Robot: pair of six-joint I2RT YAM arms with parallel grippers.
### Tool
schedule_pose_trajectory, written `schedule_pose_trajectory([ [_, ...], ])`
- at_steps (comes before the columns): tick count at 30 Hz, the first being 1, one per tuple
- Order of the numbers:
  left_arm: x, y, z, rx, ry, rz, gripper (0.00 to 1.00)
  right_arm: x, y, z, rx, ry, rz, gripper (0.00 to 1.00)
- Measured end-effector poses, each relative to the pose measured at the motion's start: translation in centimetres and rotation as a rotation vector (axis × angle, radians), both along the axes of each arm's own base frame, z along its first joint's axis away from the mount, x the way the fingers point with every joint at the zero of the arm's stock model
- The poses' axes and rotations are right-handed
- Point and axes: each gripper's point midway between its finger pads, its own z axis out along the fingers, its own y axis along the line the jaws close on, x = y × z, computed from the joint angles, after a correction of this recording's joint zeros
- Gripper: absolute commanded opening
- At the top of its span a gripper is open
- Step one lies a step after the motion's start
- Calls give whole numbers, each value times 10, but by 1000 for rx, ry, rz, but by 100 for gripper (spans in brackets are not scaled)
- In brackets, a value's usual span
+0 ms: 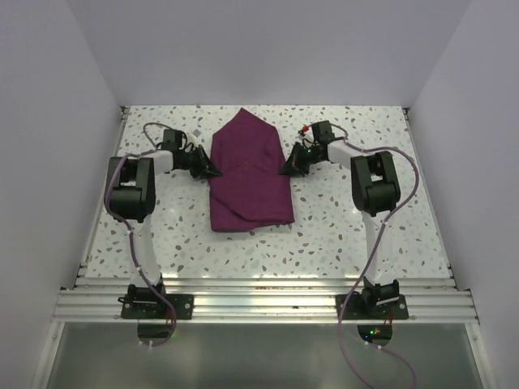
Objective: Prepare the surgical pack
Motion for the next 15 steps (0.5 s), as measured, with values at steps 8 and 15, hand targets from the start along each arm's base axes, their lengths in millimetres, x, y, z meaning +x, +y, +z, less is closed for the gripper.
schedule_pose_trajectory([
  [8, -27, 3, 2, 43, 39, -8, 14, -33, -7, 19, -22, 14, 12, 0],
  [15, 8, 0, 36, 13, -40, 13, 18, 7, 6, 66, 50, -117, -19, 0],
])
